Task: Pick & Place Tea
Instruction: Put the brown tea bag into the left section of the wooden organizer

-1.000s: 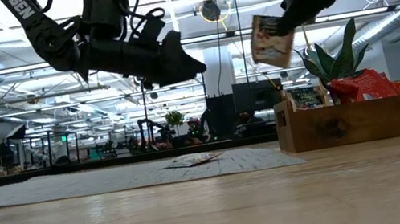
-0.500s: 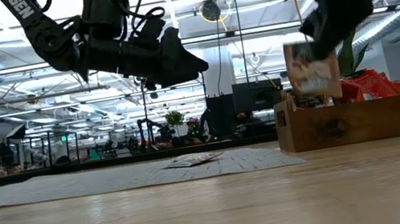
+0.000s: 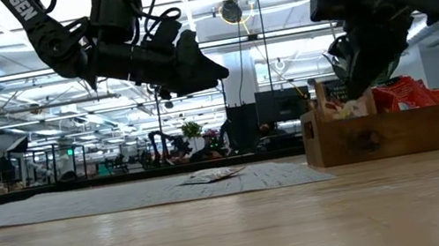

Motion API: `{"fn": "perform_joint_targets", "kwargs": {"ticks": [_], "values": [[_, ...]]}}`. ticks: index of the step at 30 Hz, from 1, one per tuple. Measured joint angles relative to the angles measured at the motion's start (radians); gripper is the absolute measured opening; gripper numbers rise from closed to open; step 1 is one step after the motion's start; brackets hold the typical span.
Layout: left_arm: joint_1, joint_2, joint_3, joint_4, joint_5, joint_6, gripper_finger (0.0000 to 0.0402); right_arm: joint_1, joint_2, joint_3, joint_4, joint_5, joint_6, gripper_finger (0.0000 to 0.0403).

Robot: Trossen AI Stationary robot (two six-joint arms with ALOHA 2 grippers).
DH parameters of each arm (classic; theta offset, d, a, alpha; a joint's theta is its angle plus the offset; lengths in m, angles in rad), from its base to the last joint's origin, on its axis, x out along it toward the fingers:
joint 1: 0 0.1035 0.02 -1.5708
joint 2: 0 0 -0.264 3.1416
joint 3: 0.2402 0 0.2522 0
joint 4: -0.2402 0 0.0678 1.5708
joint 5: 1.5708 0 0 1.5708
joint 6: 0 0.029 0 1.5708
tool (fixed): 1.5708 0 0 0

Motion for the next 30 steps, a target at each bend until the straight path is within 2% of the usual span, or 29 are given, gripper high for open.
{"fn": "perform_joint_targets", "kwargs": {"ticks": [4,9,13,30], "values": [[0.000,0.000,0.000,0.000,0.000,0.000,0.0251,0.000,0.048,0.000,0.001,0.015,-0.009,0.0000],[0.000,0.000,0.000,-0.006,0.000,-0.001,0.0251,0.006,0.094,0.000,-0.012,0.221,-0.027,0.0000],[0.000,0.000,0.000,-0.021,0.000,-0.002,0.0251,0.022,0.098,0.000,-0.015,0.317,-0.043,0.0000],[0.000,0.001,0.000,-0.030,-0.001,-0.004,0.0251,0.034,0.094,0.000,0.006,0.312,-0.068,0.0008]]}}
